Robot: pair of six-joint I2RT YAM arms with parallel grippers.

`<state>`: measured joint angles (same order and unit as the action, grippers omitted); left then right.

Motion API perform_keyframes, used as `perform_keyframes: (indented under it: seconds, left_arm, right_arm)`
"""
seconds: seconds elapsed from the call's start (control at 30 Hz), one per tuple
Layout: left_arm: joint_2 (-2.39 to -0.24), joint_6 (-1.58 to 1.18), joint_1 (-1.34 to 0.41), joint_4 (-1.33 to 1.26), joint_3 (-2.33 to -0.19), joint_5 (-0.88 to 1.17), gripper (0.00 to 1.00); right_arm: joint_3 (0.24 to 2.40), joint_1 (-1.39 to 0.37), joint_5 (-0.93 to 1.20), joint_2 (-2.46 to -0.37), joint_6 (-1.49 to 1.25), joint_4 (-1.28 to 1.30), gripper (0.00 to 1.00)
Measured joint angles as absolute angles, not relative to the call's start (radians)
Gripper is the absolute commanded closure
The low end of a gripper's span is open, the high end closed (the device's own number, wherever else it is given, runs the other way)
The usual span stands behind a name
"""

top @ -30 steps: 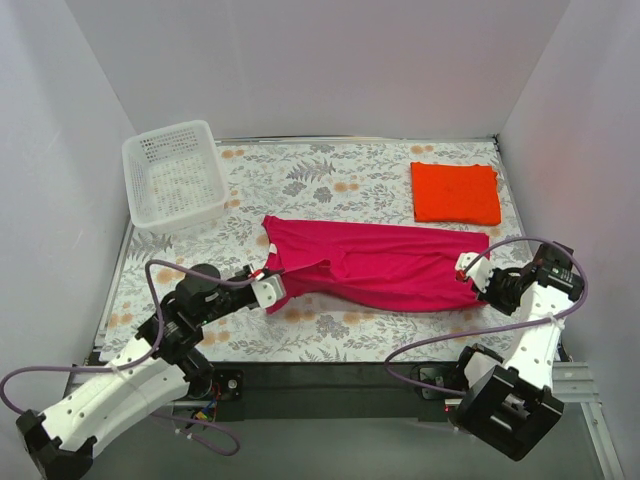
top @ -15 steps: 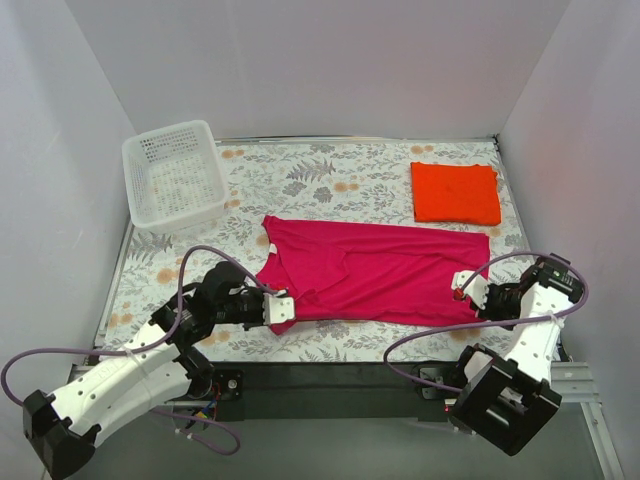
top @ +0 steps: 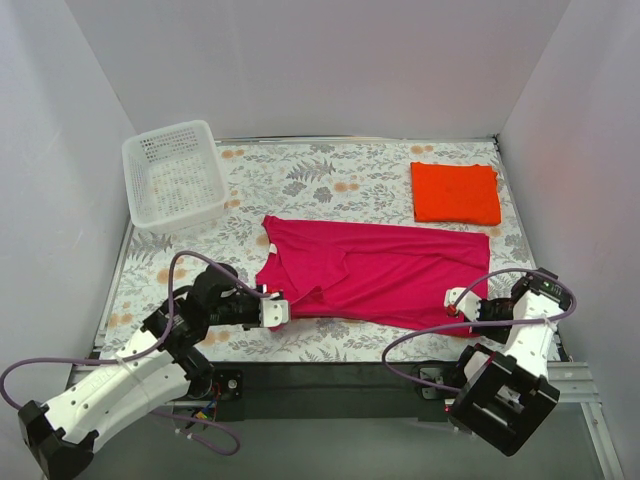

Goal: Fold and stack the t-shirts

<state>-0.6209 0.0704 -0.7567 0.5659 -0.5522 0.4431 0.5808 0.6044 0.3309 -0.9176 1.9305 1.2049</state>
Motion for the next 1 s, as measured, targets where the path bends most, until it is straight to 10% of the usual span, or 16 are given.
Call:
perform_keyframes:
  seconds: [1.0]
  left_arm:
    - [-0.988,0.215,-0.785,0.46,-0.67,0.423,1.0]
  right_arm:
    - [0.805,0.606,0.535,-1.296,1.657,1.05,0.99]
